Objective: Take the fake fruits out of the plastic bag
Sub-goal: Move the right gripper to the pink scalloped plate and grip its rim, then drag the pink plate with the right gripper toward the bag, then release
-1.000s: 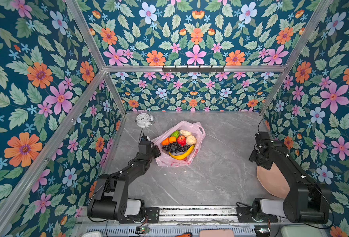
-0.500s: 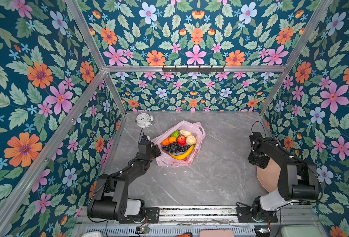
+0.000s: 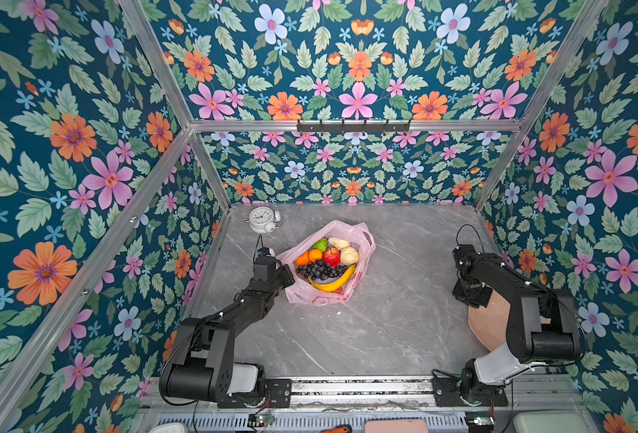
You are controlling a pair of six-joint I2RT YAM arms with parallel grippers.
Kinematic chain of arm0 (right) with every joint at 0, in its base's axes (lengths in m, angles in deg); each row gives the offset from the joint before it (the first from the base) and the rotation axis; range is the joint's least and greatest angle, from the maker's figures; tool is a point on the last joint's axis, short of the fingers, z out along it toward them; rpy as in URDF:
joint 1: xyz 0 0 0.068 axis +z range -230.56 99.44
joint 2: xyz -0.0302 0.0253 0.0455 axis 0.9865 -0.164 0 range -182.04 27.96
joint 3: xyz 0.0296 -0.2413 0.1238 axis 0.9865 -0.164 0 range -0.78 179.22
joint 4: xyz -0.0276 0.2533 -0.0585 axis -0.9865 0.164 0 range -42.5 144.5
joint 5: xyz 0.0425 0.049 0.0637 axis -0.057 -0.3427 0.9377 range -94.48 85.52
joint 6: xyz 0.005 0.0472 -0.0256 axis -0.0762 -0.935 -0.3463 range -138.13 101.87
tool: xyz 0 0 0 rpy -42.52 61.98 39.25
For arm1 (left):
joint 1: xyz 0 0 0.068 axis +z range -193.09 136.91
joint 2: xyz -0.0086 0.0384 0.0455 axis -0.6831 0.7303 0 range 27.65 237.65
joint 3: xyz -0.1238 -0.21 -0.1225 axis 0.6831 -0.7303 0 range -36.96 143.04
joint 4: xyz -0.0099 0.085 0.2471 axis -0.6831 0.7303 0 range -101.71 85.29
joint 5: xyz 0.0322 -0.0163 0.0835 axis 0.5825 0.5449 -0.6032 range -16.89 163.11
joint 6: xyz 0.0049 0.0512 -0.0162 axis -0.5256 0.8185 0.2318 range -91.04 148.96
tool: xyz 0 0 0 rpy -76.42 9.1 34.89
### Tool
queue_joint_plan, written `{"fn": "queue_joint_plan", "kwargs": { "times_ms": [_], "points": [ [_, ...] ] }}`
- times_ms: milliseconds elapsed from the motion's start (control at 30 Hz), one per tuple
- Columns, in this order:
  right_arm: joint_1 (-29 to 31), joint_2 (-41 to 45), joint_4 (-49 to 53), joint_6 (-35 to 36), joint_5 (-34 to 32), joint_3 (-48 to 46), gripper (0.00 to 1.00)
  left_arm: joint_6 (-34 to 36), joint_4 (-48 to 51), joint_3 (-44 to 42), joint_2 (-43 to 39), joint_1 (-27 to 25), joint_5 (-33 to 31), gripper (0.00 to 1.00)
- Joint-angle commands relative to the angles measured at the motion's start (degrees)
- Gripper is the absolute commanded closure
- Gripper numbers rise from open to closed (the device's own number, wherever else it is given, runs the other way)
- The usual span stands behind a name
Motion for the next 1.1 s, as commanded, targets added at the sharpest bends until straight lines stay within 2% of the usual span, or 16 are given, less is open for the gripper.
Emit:
{"fn": "queue_joint_plan", "kwargs": {
  "times_ms": [0,267,433,733,1067],
  "points": [
    [1.99,0.52,0.42,-0.59,2.03,-0.06,0.86,0.13,-0.48,0.10,-0.24,0.06,-0.45,1.00],
    [6.76,4.36,2.88,-0.43,4.33,-0.54,0.89,0.22,-0.47,0.04,-0.12,0.03,-0.98,1.00],
    [13.05,6.54,4.33,0.01,7.97,0.22,0.89,0.26,-0.65,0.04,0.15,-0.03,-1.02,1.00],
    [31.86,2.67,9.79,-4.86,8.59,7.17,0.88,0.26,-0.66,0.04,0.42,0.02,-1.74,1.00],
    [51.57,-11.99,15.93,-5.66,7.95,19.54,0.88,0.73,-0.83,-0.14,0.57,0.04,-3.00,1.00]
  ]
}}
